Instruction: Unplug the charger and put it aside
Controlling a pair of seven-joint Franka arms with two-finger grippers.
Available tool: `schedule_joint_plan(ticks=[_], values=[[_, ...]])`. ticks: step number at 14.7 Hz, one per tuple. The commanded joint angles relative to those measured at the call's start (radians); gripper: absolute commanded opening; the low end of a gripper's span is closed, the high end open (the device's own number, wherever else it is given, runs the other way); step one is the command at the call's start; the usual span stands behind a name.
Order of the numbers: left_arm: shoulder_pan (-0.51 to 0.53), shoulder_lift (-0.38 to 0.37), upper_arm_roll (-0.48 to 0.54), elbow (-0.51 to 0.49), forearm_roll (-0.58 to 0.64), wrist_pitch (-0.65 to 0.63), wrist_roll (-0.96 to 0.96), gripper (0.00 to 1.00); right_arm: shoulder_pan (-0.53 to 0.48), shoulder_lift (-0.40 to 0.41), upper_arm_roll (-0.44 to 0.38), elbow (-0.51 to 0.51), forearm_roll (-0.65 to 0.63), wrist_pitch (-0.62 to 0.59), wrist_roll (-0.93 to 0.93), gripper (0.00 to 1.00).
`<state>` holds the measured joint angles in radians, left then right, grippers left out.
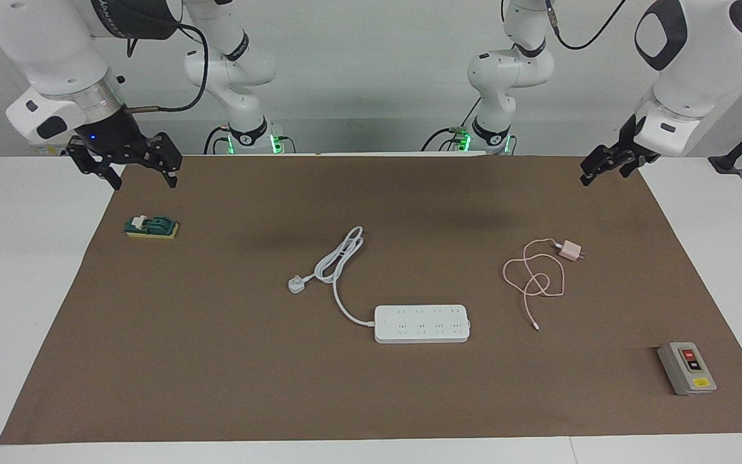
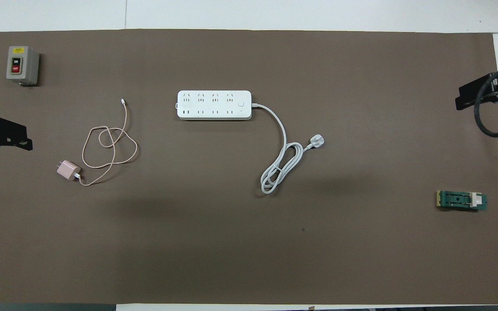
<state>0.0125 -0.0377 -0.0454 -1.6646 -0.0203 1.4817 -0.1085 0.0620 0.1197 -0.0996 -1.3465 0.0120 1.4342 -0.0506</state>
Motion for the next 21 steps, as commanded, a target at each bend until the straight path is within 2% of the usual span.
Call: schedule_joint_plan(ticks=[1,3,6,11,15,18,21], values=[[-0.014,0.044,0.010,0.116,0.026,-0.096,0.087,1.00,-0.047,-0.138,0.028,-0.190,-0.020,0.057,-0.044,1.00],[-0.028,0.068,0.010,0.160,0.045,-0.127,0.127,1.00,-0.080,-0.189,0.044,-0.271,-0.020,0.092,-0.077,1.00],[-0.039,0.081,0.018,0.160,0.046,-0.123,0.164,1.00,-0.177,-0.201,0.139,-0.302,-0.026,0.104,-0.077,1.00],[-0.043,0.068,0.029,0.117,0.045,-0.066,0.250,1.00,-0.171,-0.236,0.149,-0.378,-0.066,0.190,-0.066,1.00],[-0.055,0.082,0.025,0.082,0.045,-0.014,0.244,1.00,-0.160,-0.238,0.149,-0.376,-0.058,0.178,-0.019,1.00],[-0.071,0.081,0.024,0.062,0.045,0.019,0.153,1.00,-0.148,-0.239,0.150,-0.375,-0.047,0.167,-0.017,1.00],[-0.074,0.094,0.002,0.103,0.045,-0.006,0.104,1.00,-0.148,-0.239,0.150,-0.373,-0.044,0.154,-0.018,1.00]])
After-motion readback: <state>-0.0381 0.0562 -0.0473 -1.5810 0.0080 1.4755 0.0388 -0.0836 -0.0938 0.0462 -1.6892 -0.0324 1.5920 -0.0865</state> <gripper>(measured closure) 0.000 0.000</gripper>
